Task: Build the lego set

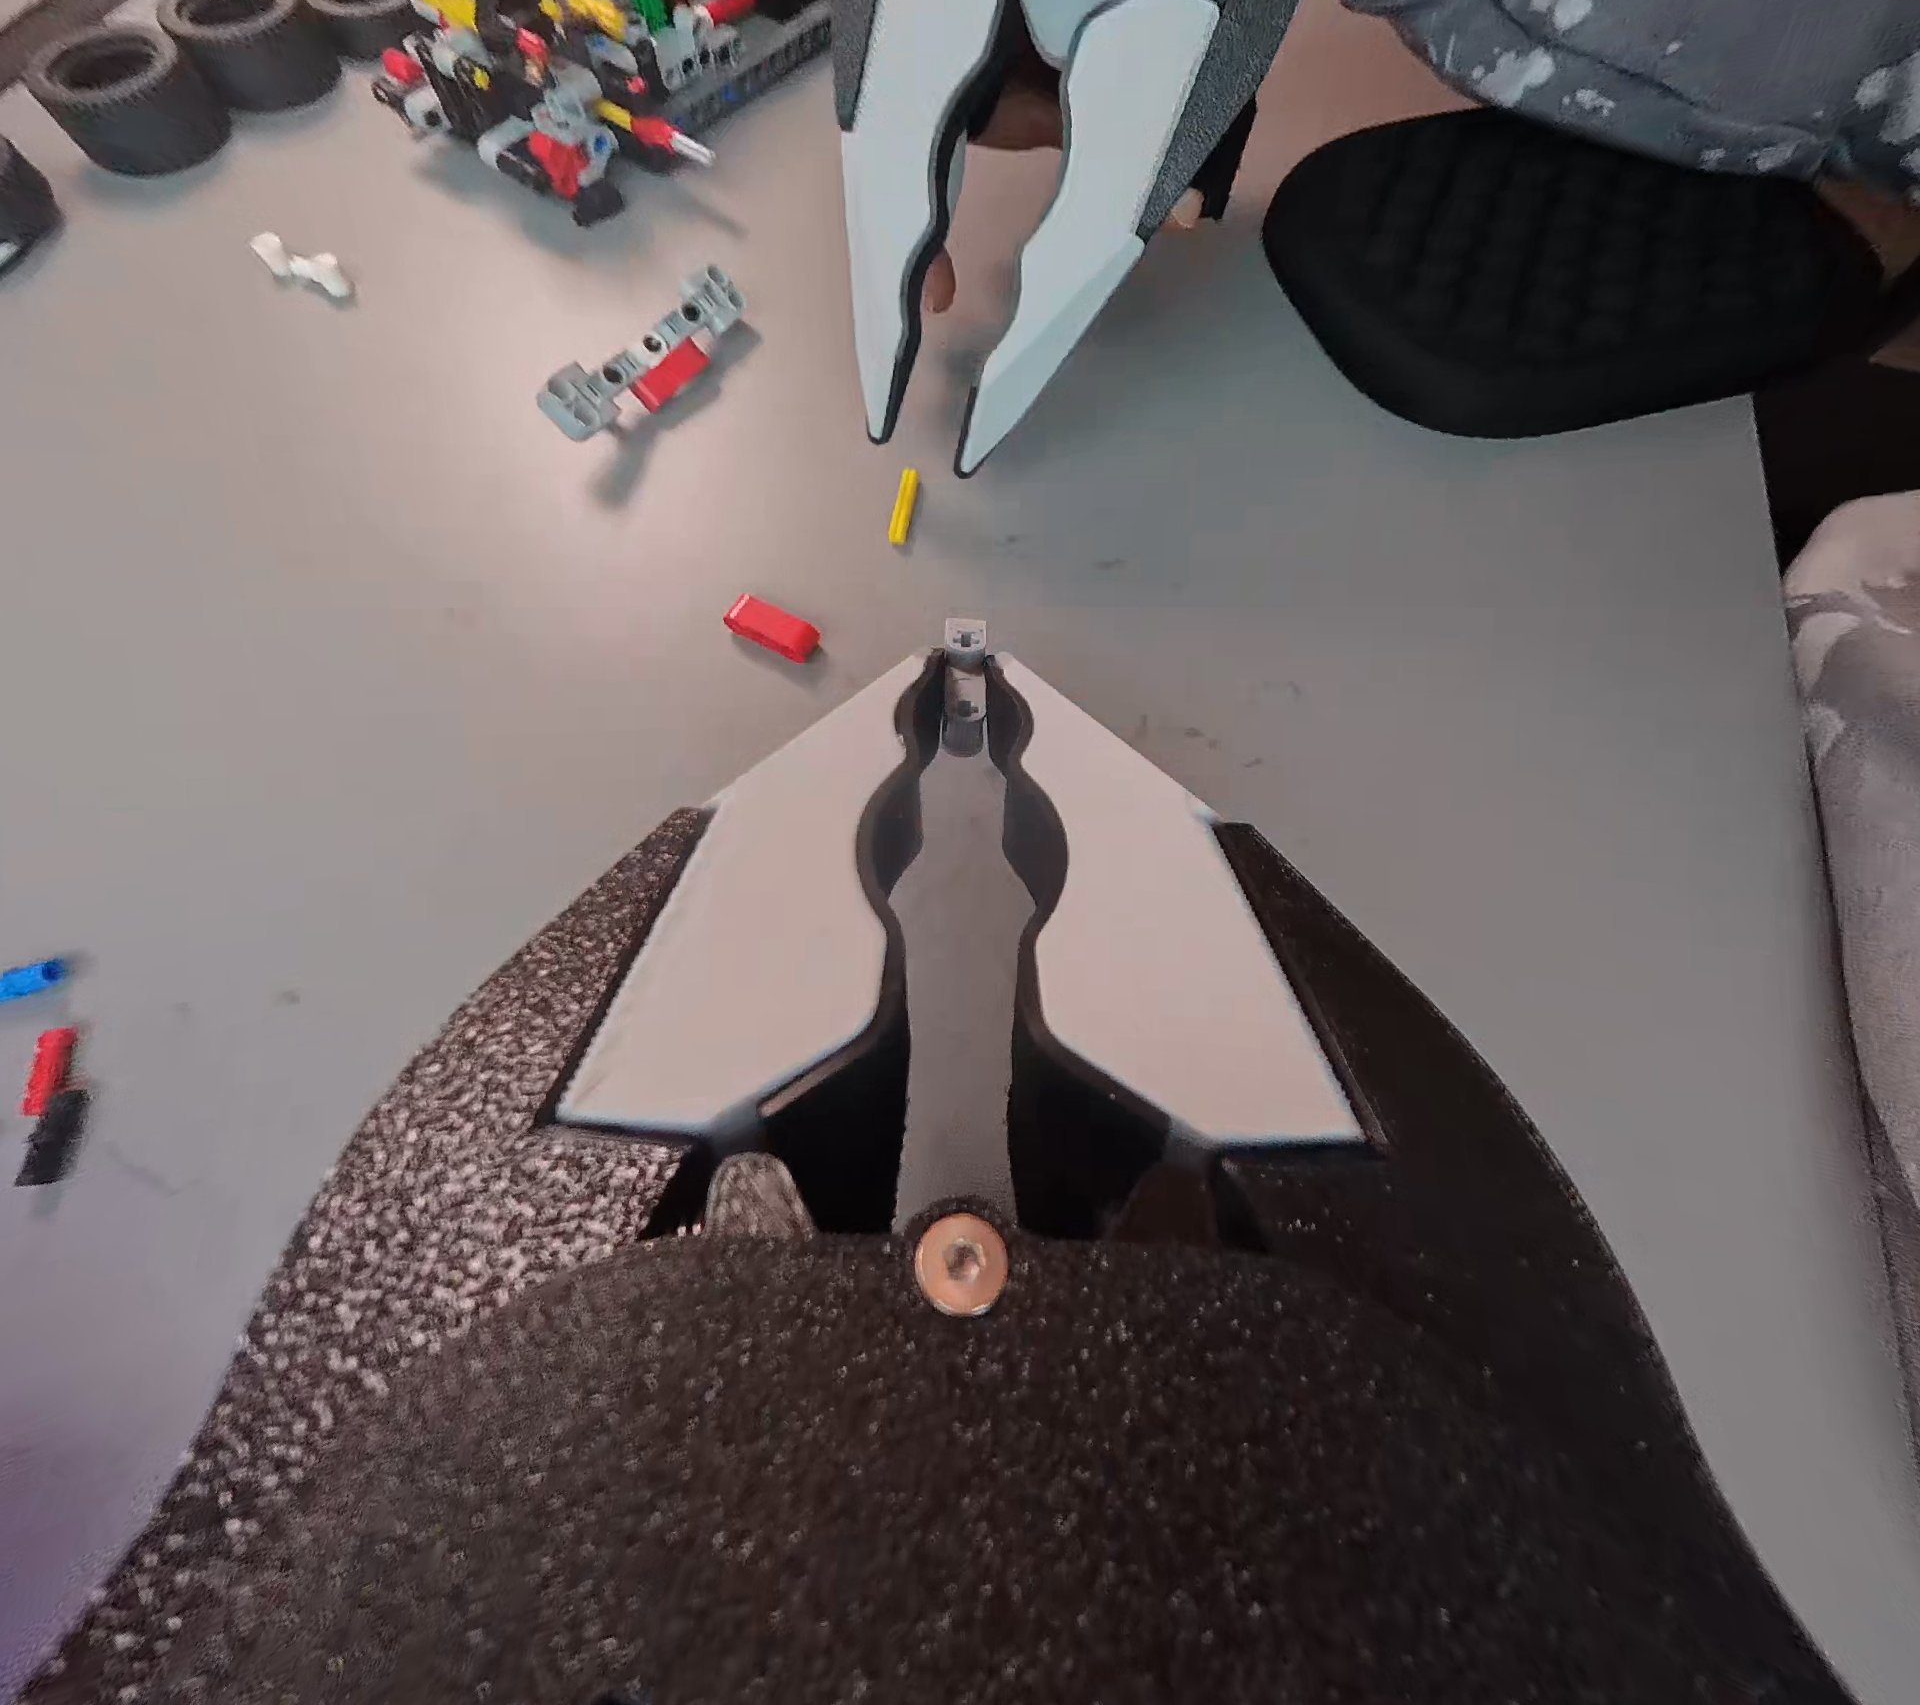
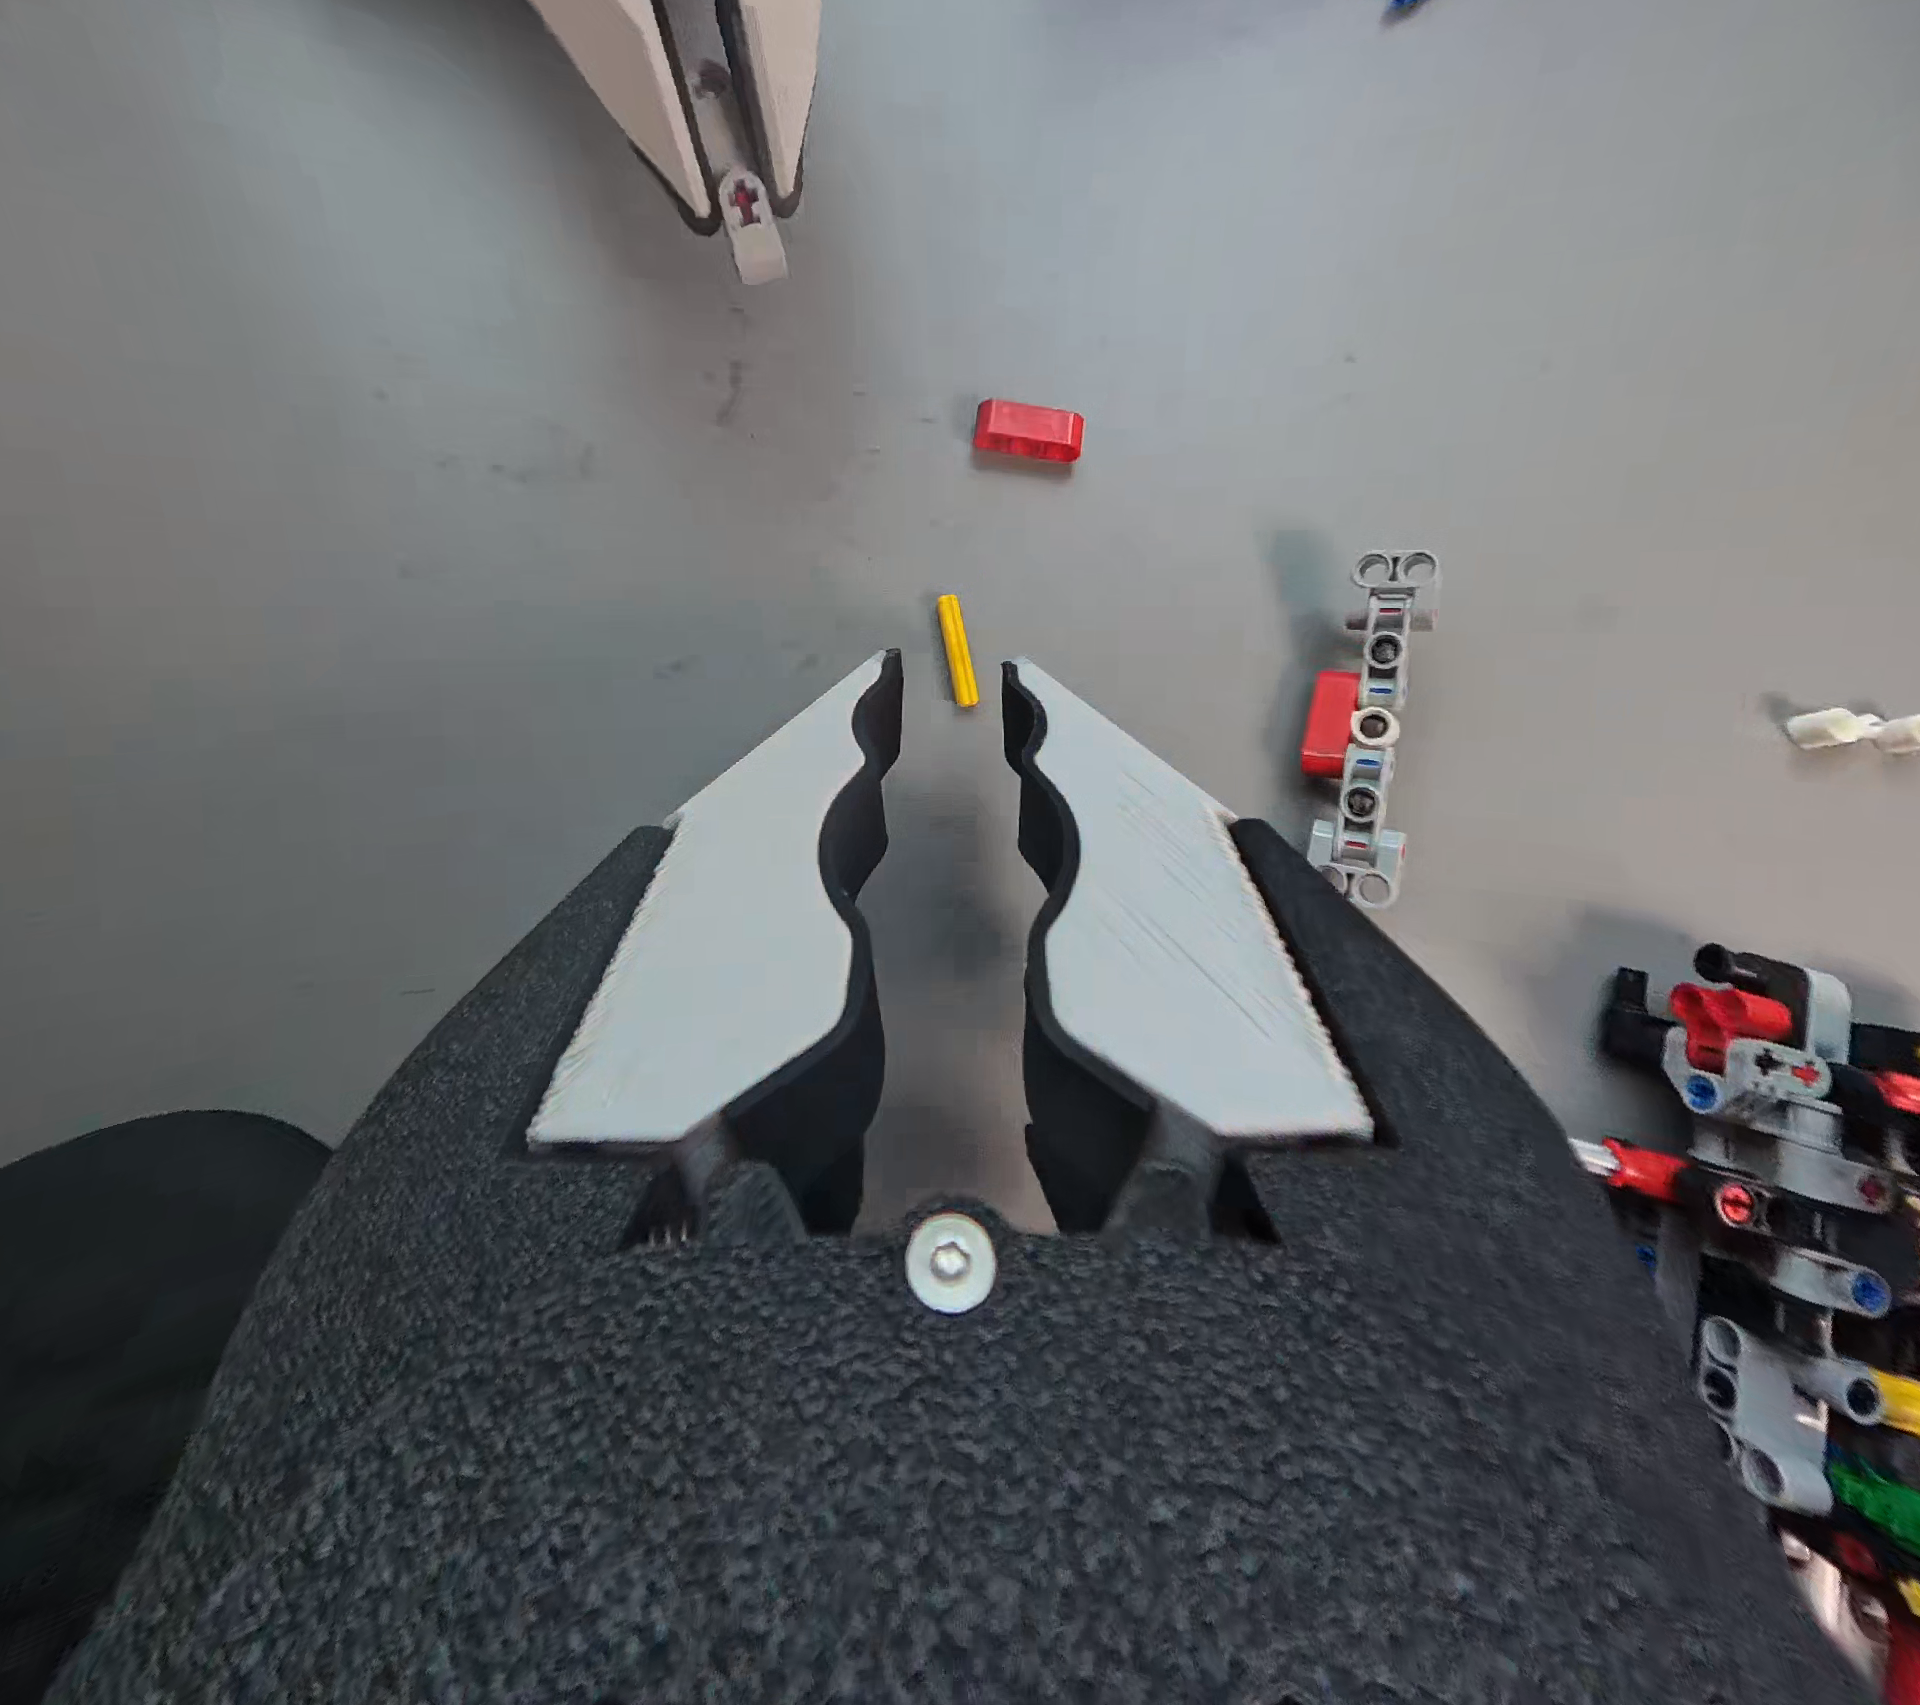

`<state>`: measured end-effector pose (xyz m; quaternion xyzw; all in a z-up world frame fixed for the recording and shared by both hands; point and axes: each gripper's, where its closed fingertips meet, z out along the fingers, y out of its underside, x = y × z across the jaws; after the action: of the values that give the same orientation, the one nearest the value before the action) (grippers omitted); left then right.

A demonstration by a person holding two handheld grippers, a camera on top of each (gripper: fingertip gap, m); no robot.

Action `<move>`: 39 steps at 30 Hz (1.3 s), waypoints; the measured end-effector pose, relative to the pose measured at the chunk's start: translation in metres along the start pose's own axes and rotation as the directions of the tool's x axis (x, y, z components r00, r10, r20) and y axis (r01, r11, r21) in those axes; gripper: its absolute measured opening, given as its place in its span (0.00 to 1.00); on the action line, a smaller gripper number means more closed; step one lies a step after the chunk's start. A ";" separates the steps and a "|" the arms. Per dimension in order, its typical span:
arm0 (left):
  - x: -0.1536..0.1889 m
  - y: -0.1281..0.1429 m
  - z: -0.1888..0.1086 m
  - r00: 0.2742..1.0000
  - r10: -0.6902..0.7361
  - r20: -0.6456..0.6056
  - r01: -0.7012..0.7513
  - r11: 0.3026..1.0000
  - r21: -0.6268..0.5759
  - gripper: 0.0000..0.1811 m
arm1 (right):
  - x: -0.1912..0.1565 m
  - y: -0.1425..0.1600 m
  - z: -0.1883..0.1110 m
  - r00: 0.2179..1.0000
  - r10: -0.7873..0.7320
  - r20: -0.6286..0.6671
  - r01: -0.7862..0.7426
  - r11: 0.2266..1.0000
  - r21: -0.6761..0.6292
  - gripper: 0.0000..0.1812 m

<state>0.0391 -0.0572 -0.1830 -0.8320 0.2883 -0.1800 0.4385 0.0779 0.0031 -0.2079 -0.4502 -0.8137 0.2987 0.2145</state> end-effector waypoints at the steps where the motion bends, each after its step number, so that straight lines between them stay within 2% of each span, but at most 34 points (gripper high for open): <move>1: 0.003 0.006 0.004 1.000 -0.016 -0.019 0.015 0.999 -0.033 0.03 | 0.001 0.002 0.003 1.000 0.003 0.010 -0.003 1.000 -0.019 0.08; 5: 0.008 0.024 0.016 0.999 -0.012 -0.035 0.008 0.993 -0.122 0.03 | 0.002 0.007 0.011 0.999 0.011 0.049 -0.007 0.997 -0.082 0.04; 8: 0.010 0.028 0.019 0.999 0.011 -0.037 -0.016 0.990 -0.141 0.03 | 0.005 0.006 0.013 0.999 -0.048 0.021 0.050 0.994 -0.098 0.01; 14: 0.007 0.026 0.017 0.999 0.026 -0.022 -0.028 0.992 -0.126 0.03 | -0.016 -0.033 0.010 0.983 -0.177 -0.052 0.181 0.980 0.078 0.01; 18: 0.009 0.030 0.019 0.999 0.044 -0.024 -0.047 0.987 -0.151 0.04 | -0.028 -0.043 0.013 0.958 -0.265 -0.113 0.274 0.959 0.074 0.01; 20: 0.009 0.030 0.019 0.999 0.048 -0.021 -0.051 0.987 -0.154 0.07 | -0.034 -0.047 0.015 0.951 -0.284 -0.122 0.295 0.952 0.082 0.01; 25: 0.013 0.006 0.007 0.995 -0.045 -0.087 0.043 0.999 -0.027 0.10 | -0.036 -0.060 0.014 0.910 -0.352 -0.222 0.378 0.921 0.092 0.01; 28: 0.015 -0.006 0.002 0.988 -0.095 -0.124 0.100 0.994 0.035 0.06 | -0.036 -0.067 0.011 0.869 -0.403 -0.287 0.440 0.895 0.077 0.01; 31: 0.014 -0.010 0.000 0.985 -0.113 -0.128 0.121 0.991 0.059 0.02 | -0.036 -0.070 0.009 0.830 -0.453 -0.325 0.493 0.869 0.047 0.01; 36: 0.013 -0.013 -0.002 0.989 -0.094 -0.115 0.104 0.992 0.079 0.02 | -0.035 -0.072 0.007 0.775 -0.507 -0.377 0.550 0.835 0.007 0.01; 37: 0.013 -0.015 -0.003 0.991 -0.072 -0.109 0.082 0.992 0.096 0.01 | -0.036 -0.074 0.005 0.782 -0.491 -0.385 0.542 0.840 0.032 0.01; 39: 0.015 -0.026 -0.010 0.995 -0.005 -0.096 0.021 0.985 0.171 0.01 | -0.036 -0.082 -0.005 0.852 -0.370 -0.370 0.455 0.874 0.173 0.01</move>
<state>0.0538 -0.0614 -0.1549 -0.7835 0.2869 -0.2465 0.4930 0.0496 -0.0609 -0.1519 -0.2751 -0.7998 0.2685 0.4611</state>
